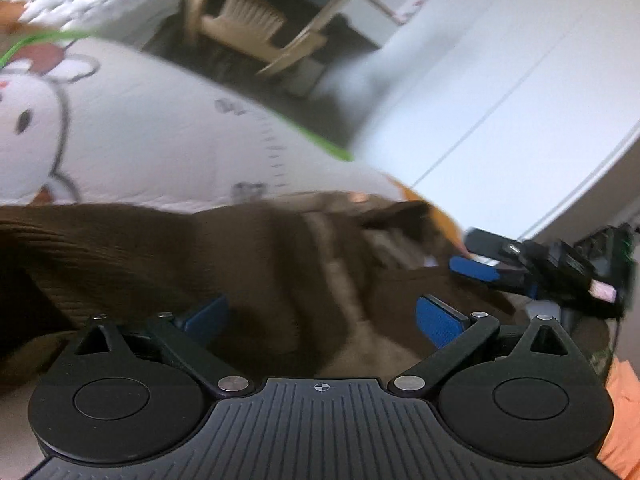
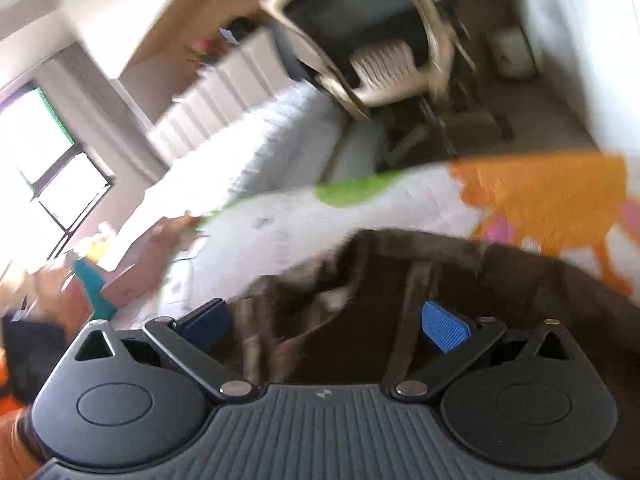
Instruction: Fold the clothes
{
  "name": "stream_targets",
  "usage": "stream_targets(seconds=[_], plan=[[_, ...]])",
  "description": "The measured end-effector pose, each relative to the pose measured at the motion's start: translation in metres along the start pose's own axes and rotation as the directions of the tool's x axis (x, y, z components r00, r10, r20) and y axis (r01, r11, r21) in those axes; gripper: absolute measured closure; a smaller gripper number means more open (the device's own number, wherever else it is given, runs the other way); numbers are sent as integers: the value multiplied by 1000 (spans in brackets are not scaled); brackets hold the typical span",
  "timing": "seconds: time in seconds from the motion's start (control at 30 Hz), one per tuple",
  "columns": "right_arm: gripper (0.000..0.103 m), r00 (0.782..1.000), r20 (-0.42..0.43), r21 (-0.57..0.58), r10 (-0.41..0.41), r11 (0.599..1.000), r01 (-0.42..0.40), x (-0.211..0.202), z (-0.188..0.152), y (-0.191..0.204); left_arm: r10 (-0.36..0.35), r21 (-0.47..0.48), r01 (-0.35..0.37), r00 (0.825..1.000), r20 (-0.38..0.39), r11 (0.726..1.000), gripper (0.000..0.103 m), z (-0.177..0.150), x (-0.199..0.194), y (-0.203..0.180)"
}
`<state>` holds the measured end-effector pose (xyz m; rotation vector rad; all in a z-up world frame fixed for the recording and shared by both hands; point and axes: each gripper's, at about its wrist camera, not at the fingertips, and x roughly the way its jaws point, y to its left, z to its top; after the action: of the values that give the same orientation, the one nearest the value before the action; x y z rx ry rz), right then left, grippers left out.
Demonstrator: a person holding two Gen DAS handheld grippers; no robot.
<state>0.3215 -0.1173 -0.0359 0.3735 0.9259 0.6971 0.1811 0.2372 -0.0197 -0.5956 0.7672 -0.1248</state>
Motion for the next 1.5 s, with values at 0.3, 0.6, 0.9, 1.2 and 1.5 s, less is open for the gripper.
stream_targets(seconds=[0.3, 0.6, 0.9, 1.2, 1.5], plan=[[0, 954, 295, 208, 55, 971, -121, 3, 65, -22, 205, -2, -205, 974, 95, 979, 1, 25, -23, 54], [0, 961, 185, -38, -204, 976, 214, -51, 16, -32, 366, -36, -365, 919, 146, 930, 1, 35, -46, 66], [0, 842, 268, -558, -468, 637, 531, -163, -194, 26, 172, 527, -187, 982, 79, 829, 0, -83, -59, -97], [0, 842, 312, -674, -440, 523, 523, -156, -283, 55, 134, 749, -66, 991, -30, 659, 0, -204, -75, -168], [0, 834, 414, -619, -364, 560, 551, -174, -276, 80, 375, 743, -369, 911, 171, 559, 0, -202, -88, -134]])
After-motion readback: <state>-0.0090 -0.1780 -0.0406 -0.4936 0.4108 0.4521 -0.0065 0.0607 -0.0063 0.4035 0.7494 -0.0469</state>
